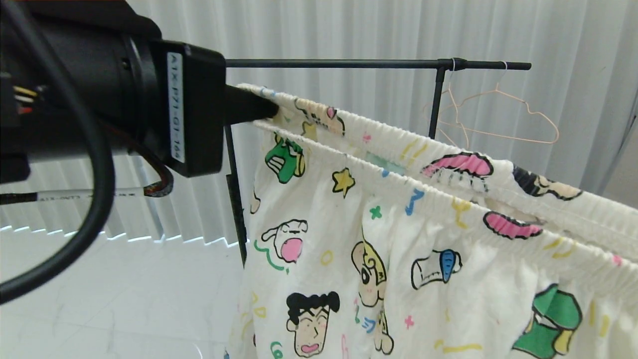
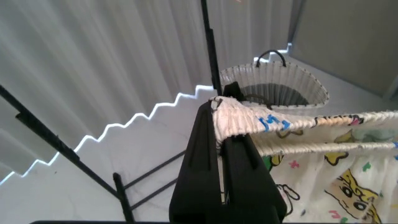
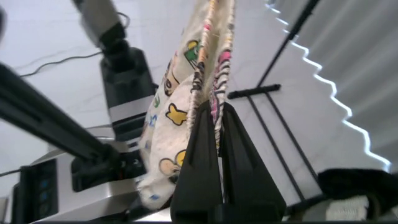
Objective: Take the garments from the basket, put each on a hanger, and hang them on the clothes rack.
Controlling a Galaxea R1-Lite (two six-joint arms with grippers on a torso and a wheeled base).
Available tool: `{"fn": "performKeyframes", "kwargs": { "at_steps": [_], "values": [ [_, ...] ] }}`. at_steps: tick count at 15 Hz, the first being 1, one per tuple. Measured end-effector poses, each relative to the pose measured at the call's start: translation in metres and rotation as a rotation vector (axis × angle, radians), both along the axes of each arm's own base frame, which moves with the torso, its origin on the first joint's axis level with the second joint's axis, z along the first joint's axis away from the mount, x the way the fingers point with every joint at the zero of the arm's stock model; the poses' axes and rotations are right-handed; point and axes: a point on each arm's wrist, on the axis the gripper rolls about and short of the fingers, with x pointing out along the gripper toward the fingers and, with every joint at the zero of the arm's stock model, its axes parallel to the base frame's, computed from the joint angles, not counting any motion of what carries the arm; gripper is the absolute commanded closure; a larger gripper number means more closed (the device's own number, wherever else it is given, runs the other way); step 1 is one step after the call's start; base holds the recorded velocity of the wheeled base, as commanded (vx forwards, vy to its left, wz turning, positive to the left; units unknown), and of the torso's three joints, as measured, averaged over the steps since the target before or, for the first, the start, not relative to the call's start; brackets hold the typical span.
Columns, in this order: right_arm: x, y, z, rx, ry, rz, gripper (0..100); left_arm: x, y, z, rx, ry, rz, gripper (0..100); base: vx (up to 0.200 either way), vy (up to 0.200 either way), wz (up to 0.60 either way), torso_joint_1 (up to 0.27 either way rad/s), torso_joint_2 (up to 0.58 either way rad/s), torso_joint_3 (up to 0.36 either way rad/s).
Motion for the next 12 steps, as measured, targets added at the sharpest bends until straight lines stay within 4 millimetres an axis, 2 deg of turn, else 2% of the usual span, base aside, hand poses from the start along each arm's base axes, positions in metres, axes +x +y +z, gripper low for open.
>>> {"fn": "performKeyframes", "kwargs": {
  "at_steps": [4, 7, 10, 12],
  "values": [
    [-0.002, -0.003, -0.001, 0.002, -0.014, -0.03, 100, 0.004, -0.008, -0.006, 0.025, 0.014, -0.005, 100, 0.0, 0.0, 0.0, 0.0, 0.0, 0.0],
    [0.006, -0.006, -0.007, 0.013, -0.039, -0.15, 100, 0.004, -0.004, -0.022, 0.075, 0.053, 0.009, 100, 0.0, 0.0, 0.0, 0.0, 0.0, 0.0],
    [0.027, -0.003, -0.009, 0.088, -0.1, -0.309, 100, -0.01, 0.017, -0.042, 0.126, 0.177, 0.045, 100, 0.0, 0.0, 0.0, 0.0, 0.0, 0.0],
    [0.047, 0.003, -0.011, 0.122, -0.134, -0.39, 100, -0.019, 0.027, -0.042, 0.088, 0.212, 0.061, 100, 0.0, 0.0, 0.0, 0.0, 0.0, 0.0]
  ]
}}
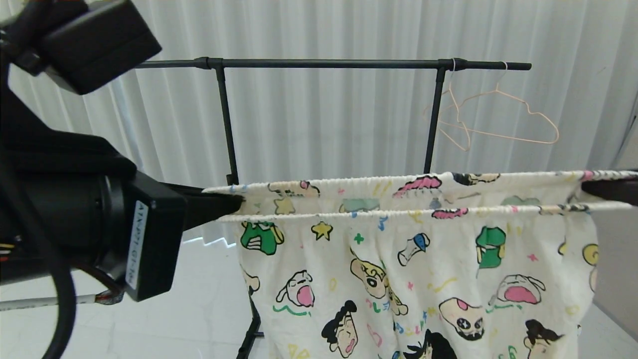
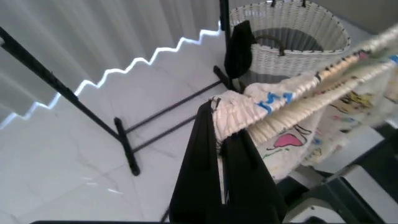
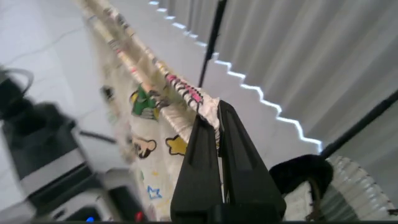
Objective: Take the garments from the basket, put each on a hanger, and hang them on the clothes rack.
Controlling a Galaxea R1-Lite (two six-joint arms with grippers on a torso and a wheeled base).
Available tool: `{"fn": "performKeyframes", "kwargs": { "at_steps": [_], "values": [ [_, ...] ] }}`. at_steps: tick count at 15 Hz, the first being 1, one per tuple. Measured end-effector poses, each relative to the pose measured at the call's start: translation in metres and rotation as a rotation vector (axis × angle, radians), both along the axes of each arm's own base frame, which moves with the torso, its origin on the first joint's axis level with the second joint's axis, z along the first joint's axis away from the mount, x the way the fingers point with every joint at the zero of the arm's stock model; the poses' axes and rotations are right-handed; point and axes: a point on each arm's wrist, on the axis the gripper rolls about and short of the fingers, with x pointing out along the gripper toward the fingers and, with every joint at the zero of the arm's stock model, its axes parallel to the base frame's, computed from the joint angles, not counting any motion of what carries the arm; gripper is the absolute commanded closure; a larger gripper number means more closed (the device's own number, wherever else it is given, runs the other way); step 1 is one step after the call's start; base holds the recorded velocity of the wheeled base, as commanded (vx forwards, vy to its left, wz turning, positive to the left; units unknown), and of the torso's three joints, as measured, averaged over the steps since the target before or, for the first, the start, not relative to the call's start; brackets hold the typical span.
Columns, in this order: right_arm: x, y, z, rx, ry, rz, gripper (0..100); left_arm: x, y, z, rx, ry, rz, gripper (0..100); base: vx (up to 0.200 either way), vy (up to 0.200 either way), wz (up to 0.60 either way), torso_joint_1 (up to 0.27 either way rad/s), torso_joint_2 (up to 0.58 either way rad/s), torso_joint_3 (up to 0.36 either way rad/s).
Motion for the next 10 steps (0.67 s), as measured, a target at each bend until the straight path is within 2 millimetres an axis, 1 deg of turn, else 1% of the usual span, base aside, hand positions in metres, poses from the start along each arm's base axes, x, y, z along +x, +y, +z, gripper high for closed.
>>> {"fn": "performKeyframes", "kwargs": {
  "at_steps": [1, 3, 6, 8, 10],
  "values": [
    [0.01, 0.005, 0.002, 0.023, -0.027, -0.024, 100, -0.005, 0.003, 0.001, -0.012, 0.01, -0.005, 100, 0.0, 0.0, 0.0, 0.0, 0.0, 0.0],
    [0.038, 0.022, 0.007, 0.081, -0.104, -0.05, 100, -0.016, 0.007, 0.001, -0.018, 0.034, -0.031, 100, 0.0, 0.0, 0.0, 0.0, 0.0, 0.0],
    [0.07, 0.046, 0.004, 0.066, -0.103, -0.056, 100, -0.028, 0.007, 0.005, -0.042, 0.03, -0.093, 100, 0.0, 0.0, 0.0, 0.0, 0.0, 0.0],
    [0.086, 0.059, 0.007, 0.075, -0.119, -0.053, 100, -0.036, 0.006, 0.007, -0.053, 0.025, -0.143, 100, 0.0, 0.0, 0.0, 0.0, 0.0, 0.0],
    [0.097, 0.071, 0.01, 0.081, -0.137, -0.04, 100, -0.046, 0.005, 0.009, -0.064, 0.021, -0.206, 100, 0.0, 0.0, 0.0, 0.0, 0.0, 0.0]
  ]
}}
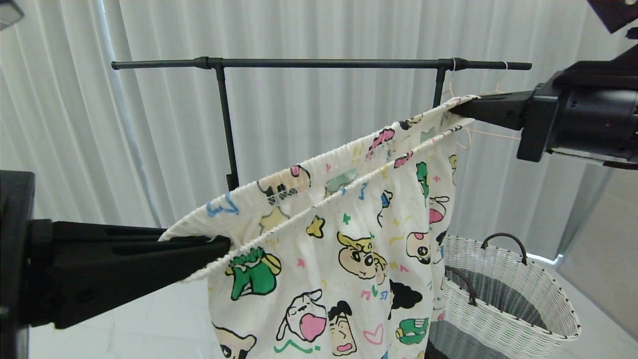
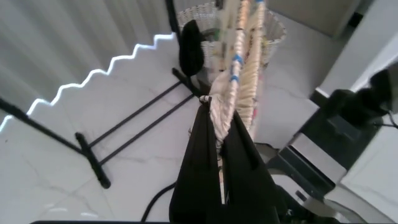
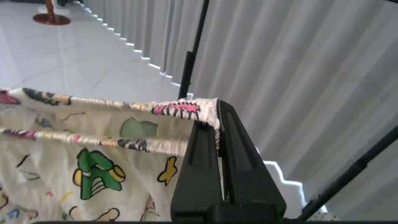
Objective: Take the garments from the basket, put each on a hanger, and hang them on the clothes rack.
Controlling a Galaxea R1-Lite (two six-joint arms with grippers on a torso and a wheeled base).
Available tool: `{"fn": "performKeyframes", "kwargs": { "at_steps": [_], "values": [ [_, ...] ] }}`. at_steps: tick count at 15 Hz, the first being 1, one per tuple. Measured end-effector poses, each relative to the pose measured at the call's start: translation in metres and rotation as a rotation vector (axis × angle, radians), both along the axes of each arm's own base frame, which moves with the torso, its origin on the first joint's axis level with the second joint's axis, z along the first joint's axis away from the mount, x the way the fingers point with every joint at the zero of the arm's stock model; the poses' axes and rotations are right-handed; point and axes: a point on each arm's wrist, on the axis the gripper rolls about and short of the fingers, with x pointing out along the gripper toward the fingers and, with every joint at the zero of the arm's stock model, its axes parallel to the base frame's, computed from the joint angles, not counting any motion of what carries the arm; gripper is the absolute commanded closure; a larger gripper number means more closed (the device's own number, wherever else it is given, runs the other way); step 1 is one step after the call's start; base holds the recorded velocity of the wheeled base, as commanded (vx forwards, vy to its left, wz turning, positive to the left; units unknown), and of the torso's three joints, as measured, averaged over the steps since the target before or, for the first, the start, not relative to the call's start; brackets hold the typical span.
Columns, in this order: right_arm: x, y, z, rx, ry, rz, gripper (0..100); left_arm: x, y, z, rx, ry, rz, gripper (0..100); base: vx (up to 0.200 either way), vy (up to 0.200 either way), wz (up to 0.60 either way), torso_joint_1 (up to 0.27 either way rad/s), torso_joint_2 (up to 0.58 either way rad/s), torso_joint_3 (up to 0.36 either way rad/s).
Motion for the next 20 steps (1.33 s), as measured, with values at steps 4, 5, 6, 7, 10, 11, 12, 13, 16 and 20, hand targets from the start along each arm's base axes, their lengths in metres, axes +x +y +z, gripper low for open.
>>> {"fn": "performKeyframes", "kwargs": {
  "at_steps": [4, 5, 6, 7, 10, 11, 12, 13, 16, 20],
  "values": [
    [0.006, 0.006, -0.003, -0.033, 0.007, -0.045, 100, -0.003, 0.004, 0.001, -0.003, -0.013, -0.004, 100, 0.0, 0.0, 0.0, 0.0, 0.0, 0.0],
    [0.004, 0.003, -0.004, -0.049, 0.021, -0.085, 100, 0.0, 0.005, 0.001, 0.012, -0.032, 0.041, 100, 0.0, 0.0, 0.0, 0.0, 0.0, 0.0],
    [0.001, -0.001, -0.006, -0.071, 0.041, -0.115, 100, 0.006, 0.007, 0.0, 0.042, -0.064, 0.089, 100, 0.0, 0.0, 0.0, 0.0, 0.0, 0.0],
    [-0.005, -0.006, -0.006, -0.092, 0.061, -0.134, 100, 0.013, 0.009, 0.001, 0.075, -0.102, 0.152, 100, 0.0, 0.0, 0.0, 0.0, 0.0, 0.0],
    [-0.032, -0.025, -0.004, -0.132, 0.1, -0.138, 100, 0.04, 0.004, 0.005, 0.098, -0.156, 0.323, 100, 0.0, 0.0, 0.0, 0.0, 0.0, 0.0],
    [-0.044, -0.03, -0.007, -0.147, 0.112, -0.118, 100, 0.049, 0.0, 0.007, 0.082, -0.177, 0.371, 100, 0.0, 0.0, 0.0, 0.0, 0.0, 0.0],
    [-0.054, -0.034, -0.01, -0.159, 0.119, -0.101, 100, 0.054, -0.004, 0.007, 0.076, -0.185, 0.393, 100, 0.0, 0.0, 0.0, 0.0, 0.0, 0.0],
    [-0.061, -0.038, -0.015, -0.176, 0.12, -0.096, 100, 0.058, -0.007, 0.008, 0.067, -0.191, 0.401, 100, 0.0, 0.0, 0.0, 0.0, 0.0, 0.0],
    [-0.071, -0.046, -0.017, -0.179, 0.102, -0.116, 100, 0.062, -0.011, 0.006, 0.077, -0.187, 0.401, 100, 0.0, 0.0, 0.0, 0.0, 0.0, 0.0],
    [-0.076, -0.049, -0.016, -0.17, 0.093, -0.115, 100, 0.063, -0.014, 0.005, 0.084, -0.185, 0.399, 100, 0.0, 0.0, 0.0, 0.0, 0.0, 0.0]
  ]
}}
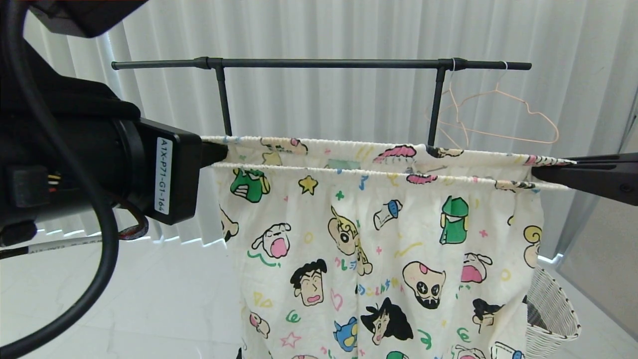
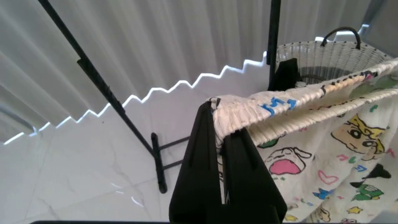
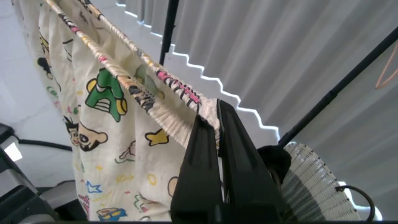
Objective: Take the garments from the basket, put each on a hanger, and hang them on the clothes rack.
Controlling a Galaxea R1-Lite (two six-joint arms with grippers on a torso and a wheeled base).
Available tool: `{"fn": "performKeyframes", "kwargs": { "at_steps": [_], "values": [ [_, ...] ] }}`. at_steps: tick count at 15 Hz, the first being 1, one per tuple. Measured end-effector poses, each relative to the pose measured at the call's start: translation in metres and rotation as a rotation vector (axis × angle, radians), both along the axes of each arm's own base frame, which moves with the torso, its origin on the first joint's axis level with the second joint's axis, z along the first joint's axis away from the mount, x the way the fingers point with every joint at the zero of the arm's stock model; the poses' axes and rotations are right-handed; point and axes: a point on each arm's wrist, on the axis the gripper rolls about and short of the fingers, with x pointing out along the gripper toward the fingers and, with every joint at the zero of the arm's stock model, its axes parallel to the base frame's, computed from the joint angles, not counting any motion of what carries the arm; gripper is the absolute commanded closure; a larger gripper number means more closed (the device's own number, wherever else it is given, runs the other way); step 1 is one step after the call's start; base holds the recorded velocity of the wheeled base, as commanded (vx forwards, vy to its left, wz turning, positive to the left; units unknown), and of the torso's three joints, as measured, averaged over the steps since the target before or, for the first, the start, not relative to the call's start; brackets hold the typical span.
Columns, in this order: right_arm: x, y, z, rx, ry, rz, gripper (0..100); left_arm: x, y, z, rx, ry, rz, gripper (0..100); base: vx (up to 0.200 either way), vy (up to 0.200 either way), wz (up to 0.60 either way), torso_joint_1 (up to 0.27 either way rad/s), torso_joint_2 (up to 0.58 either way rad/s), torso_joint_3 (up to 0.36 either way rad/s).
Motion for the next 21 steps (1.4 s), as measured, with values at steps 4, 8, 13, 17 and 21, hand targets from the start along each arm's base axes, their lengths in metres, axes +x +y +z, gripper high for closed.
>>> {"fn": "performKeyframes", "kwargs": {
  "at_steps": [4, 8, 13, 17, 21],
  "values": [
    [0.0, 0.0, 0.0, -0.002, 0.001, 0.001, 100, 0.0, 0.0, 0.0, 0.001, 0.0, 0.0, 100, 0.0, 0.0, 0.0, 0.0, 0.0, 0.0],
    [0.0, 0.003, -0.002, -0.011, 0.011, 0.013, 0, 0.0, 0.001, 0.002, -0.002, -0.006, 0.005, 100, 0.0, 0.0, 0.0, 0.0, 0.0, 0.0],
    [-0.005, 0.006, -0.012, -0.032, 0.03, 0.063, 0, 0.0, 0.0, 0.0, 0.001, -0.002, 0.004, 100, 0.0, 0.0, 0.0, 0.0, 0.0, 0.0],
    [0.001, -0.011, -0.022, -0.095, 0.024, -0.146, 0, 0.003, 0.009, -0.006, 0.019, 0.01, 0.042, 100, 0.0, 0.0, 0.0, 0.0, 0.0, 0.0],
    [0.009, -0.052, -0.04, -0.299, 0.088, -0.49, 0, 0.007, 0.051, -0.029, 0.129, 0.038, 0.185, 100, 0.0, 0.0, 0.0, 0.0, 0.0, 0.0]
  ]
}}
